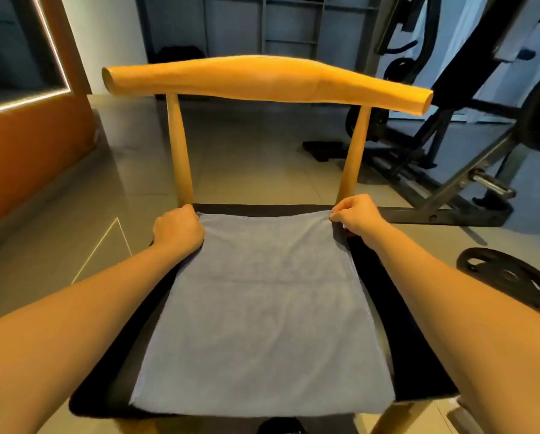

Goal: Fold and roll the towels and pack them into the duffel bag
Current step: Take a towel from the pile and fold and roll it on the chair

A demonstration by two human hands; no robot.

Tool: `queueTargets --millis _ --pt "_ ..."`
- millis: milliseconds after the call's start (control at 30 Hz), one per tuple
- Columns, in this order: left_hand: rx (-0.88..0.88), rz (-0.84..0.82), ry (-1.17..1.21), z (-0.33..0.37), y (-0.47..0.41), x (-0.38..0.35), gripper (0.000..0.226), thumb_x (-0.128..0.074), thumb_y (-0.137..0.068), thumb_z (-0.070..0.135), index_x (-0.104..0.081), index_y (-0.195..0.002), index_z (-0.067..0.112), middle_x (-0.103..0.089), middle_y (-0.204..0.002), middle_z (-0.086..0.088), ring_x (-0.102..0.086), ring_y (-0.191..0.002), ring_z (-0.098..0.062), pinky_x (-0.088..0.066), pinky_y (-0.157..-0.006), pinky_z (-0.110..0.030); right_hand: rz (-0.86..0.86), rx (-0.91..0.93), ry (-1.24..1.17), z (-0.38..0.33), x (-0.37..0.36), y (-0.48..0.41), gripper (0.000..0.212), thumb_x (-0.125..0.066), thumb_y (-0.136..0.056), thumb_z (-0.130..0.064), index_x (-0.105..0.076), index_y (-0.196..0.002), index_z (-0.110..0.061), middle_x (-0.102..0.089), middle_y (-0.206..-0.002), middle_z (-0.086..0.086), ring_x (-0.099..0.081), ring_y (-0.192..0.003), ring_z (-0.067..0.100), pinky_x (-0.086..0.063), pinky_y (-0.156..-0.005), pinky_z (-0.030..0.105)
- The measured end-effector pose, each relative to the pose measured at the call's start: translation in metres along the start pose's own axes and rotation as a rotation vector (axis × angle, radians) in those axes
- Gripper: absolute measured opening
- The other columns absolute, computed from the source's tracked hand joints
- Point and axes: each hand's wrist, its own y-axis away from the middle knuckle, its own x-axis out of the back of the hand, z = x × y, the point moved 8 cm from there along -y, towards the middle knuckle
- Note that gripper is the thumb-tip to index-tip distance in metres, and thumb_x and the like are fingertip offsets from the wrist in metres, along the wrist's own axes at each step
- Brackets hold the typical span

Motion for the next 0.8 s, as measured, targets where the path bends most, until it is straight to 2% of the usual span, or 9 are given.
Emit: queueTargets --millis 67,200,300,367,433,533,633,733,800 --pt "-0.035 0.052 -0.004 0.000 -0.006 -0.005 0.023 -0.040 -0.107 0.024 -0.057 -0.107 0.008 -0.067 -0.104 -0.015 -0.061 -0.090 -0.037 -0.051 -0.077 -0.047 0.013 0.023 0.084 0.004 -0.008 -0.006 0.007 -0.076 -0.088 -0.018 -0.074 -0.082 -0.016 -0.070 -0.087 0.004 -0.065 -0.088 0.024 -0.058 -0.079 0.041" --pt "-0.011 0.076 0.090 -0.007 -0.012 -0.006 0.019 -0.047 -0.104 0.032 -0.050 -0.105 0.014 -0.063 -0.095 -0.009 -0.060 -0.084 -0.033 -0.055 -0.077 -0.049 0.061 0.108 0.236 -0.004 -0.008 -0.001 0.012 -0.076 -0.089 -0.027 -0.067 -0.087 -0.019 -0.067 -0.087 0.002 -0.063 -0.082 0.020 -0.051 -0.069 0.035" --pt "-0.019 0.071 0.164 -0.011 0.002 0.008 0.022 -0.055 -0.099 0.038 -0.049 -0.111 0.020 -0.062 -0.098 -0.002 -0.062 -0.086 -0.030 -0.057 -0.078 -0.048 0.060 0.087 0.309 -0.005 0.006 0.018 0.016 -0.075 -0.087 -0.030 -0.063 -0.088 -0.021 -0.066 -0.087 0.001 -0.064 -0.082 0.022 -0.057 -0.076 0.044" --pt "-0.088 0.087 0.193 -0.008 0.024 0.023 0.021 -0.060 -0.096 0.038 -0.051 -0.108 0.022 -0.060 -0.097 -0.001 -0.061 -0.085 -0.027 -0.056 -0.075 -0.045 0.006 0.073 0.328 -0.004 0.012 0.039 0.014 -0.075 -0.086 -0.026 -0.065 -0.084 -0.016 -0.067 -0.083 0.004 -0.065 -0.081 0.024 -0.059 -0.078 0.046" --pt "-0.192 0.083 0.199 -0.002 0.057 0.035 0.019 -0.065 -0.094 0.036 -0.055 -0.105 0.023 -0.057 -0.096 0.001 -0.059 -0.085 -0.024 -0.052 -0.073 -0.040 -0.051 0.098 0.330 -0.005 0.013 0.068 0.016 -0.073 -0.088 -0.023 -0.065 -0.081 -0.011 -0.067 -0.078 0.007 -0.064 -0.077 0.024 -0.055 -0.071 0.042" --pt "-0.374 0.028 0.203 0.005 0.111 0.048 0.026 -0.066 -0.094 0.042 -0.064 -0.114 0.026 -0.058 -0.108 0.006 -0.058 -0.100 -0.017 -0.053 -0.085 -0.039 -0.041 0.262 0.258 -0.014 0.017 0.121 0.016 -0.071 -0.091 -0.025 -0.065 -0.081 -0.014 -0.066 -0.074 0.002 -0.062 -0.070 0.016 -0.047 -0.059 0.029" --pt "-0.561 -0.166 0.136 0.004 0.161 0.043 0.048 -0.051 -0.098 0.056 -0.060 -0.138 0.031 -0.052 -0.145 0.006 -0.048 -0.132 -0.016 -0.040 -0.112 -0.039 -0.145 0.484 0.203 -0.011 0.017 0.175 0.004 -0.071 -0.091 -0.032 -0.070 -0.093 -0.028 -0.066 -0.086 -0.012 -0.062 -0.080 0.006 -0.052 -0.071 0.028" --pt "-0.565 -0.309 -0.025 -0.026 0.192 0.031 0.078 -0.014 -0.092 0.078 -0.027 -0.158 0.038 -0.020 -0.166 0.011 -0.019 -0.153 -0.013 -0.013 -0.124 -0.035 -0.268 0.582 0.499 0.015 0.014 0.207 0.028 -0.061 -0.095 -0.027 -0.070 -0.121 -0.030 -0.063 -0.124 -0.013 -0.055 -0.114 0.008 -0.048 -0.101 0.035" --pt "-0.520 -0.288 -0.058 -0.048 0.204 0.033 0.087 0.002 -0.086 0.079 -0.018 -0.160 0.038 -0.014 -0.167 0.012 -0.014 -0.155 -0.013 -0.010 -0.127 -0.037 -0.223 0.521 0.510 0.025 0.027 0.216 0.035 -0.057 -0.095 -0.016 -0.069 -0.126 -0.026 -0.061 -0.131 -0.010 -0.052 -0.121 0.012 -0.044 -0.106 0.035"
